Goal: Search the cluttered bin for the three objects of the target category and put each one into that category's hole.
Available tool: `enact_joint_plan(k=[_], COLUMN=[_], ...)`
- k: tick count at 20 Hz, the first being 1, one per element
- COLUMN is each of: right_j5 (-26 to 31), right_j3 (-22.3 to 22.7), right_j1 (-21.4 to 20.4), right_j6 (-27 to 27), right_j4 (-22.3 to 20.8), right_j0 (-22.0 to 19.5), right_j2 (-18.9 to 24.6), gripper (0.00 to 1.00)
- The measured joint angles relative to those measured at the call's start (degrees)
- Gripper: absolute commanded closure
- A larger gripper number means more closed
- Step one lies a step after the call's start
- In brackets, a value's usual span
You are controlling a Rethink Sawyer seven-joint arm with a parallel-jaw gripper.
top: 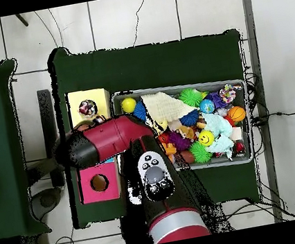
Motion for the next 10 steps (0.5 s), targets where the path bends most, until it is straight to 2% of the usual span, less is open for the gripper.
enact_joint_plan(k=[10], right_j5=[-1.09], right_j3=[0.17], right_j1=[0.41], right_j6=[0.0], right_j4=[-0.01], right_j0=[0.0], right_j2=[-0.01], gripper=[0.0])
